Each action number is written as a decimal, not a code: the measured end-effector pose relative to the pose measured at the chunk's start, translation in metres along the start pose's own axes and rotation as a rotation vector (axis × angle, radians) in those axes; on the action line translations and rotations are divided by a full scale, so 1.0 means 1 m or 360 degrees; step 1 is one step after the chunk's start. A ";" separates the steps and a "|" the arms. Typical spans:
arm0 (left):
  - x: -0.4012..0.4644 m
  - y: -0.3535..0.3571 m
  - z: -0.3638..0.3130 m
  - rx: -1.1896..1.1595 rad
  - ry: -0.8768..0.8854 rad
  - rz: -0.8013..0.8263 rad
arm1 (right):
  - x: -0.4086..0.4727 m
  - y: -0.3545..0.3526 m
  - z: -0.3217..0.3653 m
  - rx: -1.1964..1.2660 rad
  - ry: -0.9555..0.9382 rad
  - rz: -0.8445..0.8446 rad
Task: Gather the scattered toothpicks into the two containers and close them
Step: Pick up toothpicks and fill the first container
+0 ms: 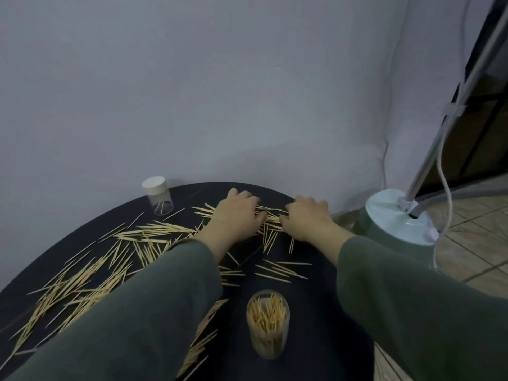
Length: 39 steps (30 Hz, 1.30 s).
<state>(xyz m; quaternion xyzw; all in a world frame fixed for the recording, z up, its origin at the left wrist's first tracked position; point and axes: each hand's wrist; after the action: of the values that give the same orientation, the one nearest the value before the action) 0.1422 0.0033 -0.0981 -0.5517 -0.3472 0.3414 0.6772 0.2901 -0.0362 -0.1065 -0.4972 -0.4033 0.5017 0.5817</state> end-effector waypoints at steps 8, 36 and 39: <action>0.048 0.025 -0.007 0.0009 0.0089 0.0139 | 0.013 0.010 -0.009 -0.0021 -0.0118 -0.0137; -0.084 0.013 0.027 0.0201 0.0339 0.0219 | -0.066 -0.016 0.002 -0.0101 -0.0500 0.0508; -0.092 0.012 0.028 0.0210 0.0355 0.0257 | -0.067 -0.013 0.009 -0.0084 -0.0541 0.0467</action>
<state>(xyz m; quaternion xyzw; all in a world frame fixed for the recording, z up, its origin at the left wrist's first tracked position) 0.0688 -0.0584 -0.1141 -0.5665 -0.2011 0.3534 0.7167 0.2725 -0.1008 -0.0900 -0.4739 -0.4317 0.6469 0.4130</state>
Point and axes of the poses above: each hand's wrist, its own x-axis towards the middle knuckle, its own y-axis out of the palm, z = x × y, and after that the axes turned 13 degrees about x, right-handed
